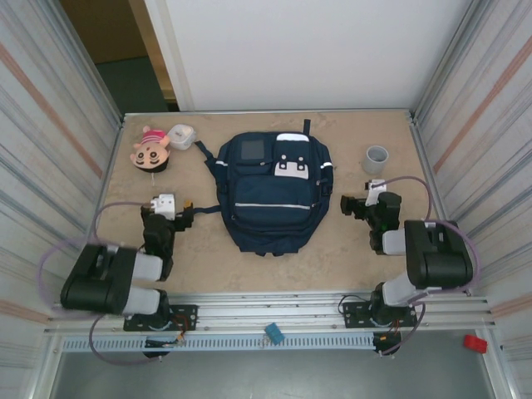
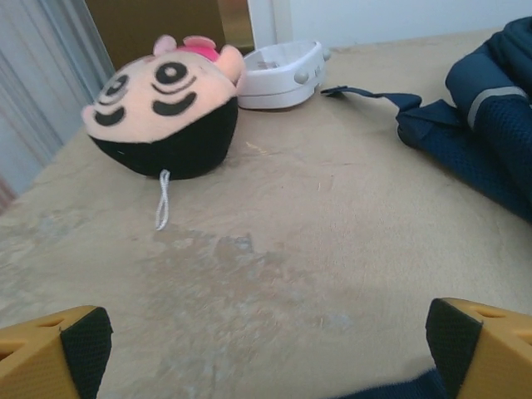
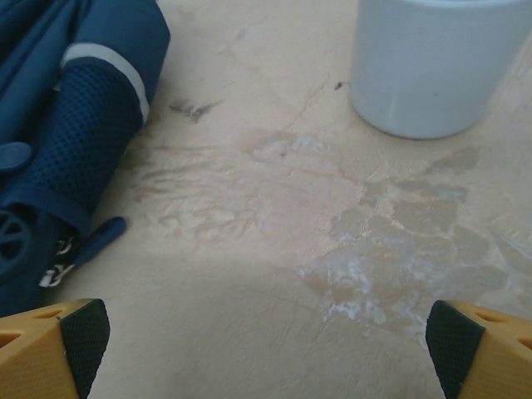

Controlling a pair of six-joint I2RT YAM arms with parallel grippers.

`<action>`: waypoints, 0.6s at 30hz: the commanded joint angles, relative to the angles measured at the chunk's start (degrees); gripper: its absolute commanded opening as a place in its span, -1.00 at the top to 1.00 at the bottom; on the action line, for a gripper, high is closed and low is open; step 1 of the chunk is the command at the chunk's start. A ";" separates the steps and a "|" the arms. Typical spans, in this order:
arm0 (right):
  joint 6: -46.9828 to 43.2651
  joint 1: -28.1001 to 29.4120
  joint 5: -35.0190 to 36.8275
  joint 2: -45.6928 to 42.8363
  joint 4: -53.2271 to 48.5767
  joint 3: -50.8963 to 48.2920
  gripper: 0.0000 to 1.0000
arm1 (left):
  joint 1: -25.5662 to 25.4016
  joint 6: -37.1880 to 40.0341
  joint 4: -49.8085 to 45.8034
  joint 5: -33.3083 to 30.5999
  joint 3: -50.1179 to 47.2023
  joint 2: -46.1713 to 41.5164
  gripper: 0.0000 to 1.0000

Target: Pack the student bag

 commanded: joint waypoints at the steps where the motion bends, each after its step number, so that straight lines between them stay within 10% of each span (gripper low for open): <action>1: 0.54 -1.60 -2.54 0.17 -0.40 4.68 -0.97 | 0.54 1.19 10.48 2.50 4.32 8.08 -0.97; 6: 2.16 -2.51 -1.73 0.39 -1.39 5.22 -0.97 | 5.25 -3.70 -20.83 8.94 17.03 3.20 -0.97; 18: 2.13 -2.53 -1.61 0.54 -1.20 5.31 -0.97 | 4.54 -2.62 -19.46 8.78 16.86 3.67 -0.97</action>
